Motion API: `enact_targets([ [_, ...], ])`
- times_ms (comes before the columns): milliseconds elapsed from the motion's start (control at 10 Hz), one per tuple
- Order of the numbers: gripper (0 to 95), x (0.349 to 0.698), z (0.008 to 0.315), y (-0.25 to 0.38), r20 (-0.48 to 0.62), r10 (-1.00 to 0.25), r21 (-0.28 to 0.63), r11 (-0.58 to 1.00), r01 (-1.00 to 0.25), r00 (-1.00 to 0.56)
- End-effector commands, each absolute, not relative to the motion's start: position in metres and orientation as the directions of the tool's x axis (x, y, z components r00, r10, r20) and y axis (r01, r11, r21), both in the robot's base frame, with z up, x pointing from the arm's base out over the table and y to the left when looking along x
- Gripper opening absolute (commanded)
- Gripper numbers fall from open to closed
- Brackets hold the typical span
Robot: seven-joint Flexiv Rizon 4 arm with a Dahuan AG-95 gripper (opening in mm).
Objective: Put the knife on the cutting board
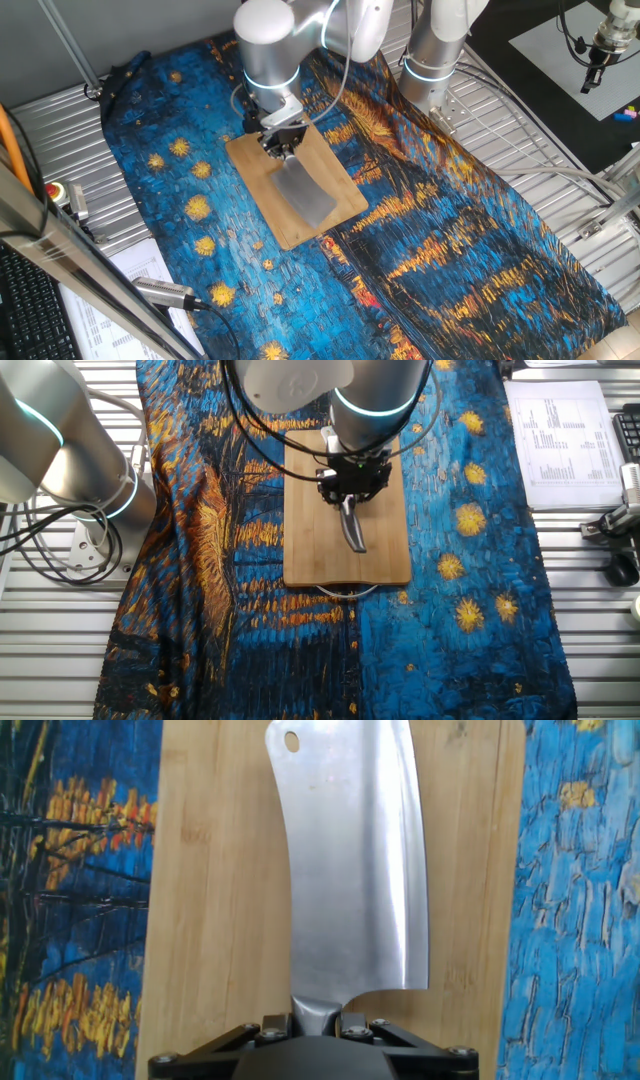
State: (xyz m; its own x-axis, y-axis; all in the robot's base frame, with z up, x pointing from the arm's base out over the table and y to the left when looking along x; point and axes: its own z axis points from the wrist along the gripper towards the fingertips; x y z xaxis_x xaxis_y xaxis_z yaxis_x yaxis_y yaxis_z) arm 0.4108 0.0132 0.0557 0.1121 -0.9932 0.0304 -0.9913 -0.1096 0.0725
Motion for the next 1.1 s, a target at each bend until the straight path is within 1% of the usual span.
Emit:
enact_targets([
  [100, 0.0, 0.409, 0.057, 0.013, 0.041, -0.995, 0.068, -0.086, -0.994, 0.089],
  [300, 0.0, 0.409, 0.057, 0.011, 0.054, -0.995, 0.069, -0.079, -0.994, 0.083],
  [700, 0.0, 0.409, 0.052, 0.0, 0.037, -0.993, 0.069, -0.109, -0.992, 0.112],
  [800, 0.0, 0.409, 0.049, -0.001, 0.012, -0.995, 0.069, -0.101, -0.993, 0.102],
  [1100, 0.0, 0.409, 0.049, -0.001, 0.012, -0.995, 0.068, -0.103, -0.992, 0.104],
])
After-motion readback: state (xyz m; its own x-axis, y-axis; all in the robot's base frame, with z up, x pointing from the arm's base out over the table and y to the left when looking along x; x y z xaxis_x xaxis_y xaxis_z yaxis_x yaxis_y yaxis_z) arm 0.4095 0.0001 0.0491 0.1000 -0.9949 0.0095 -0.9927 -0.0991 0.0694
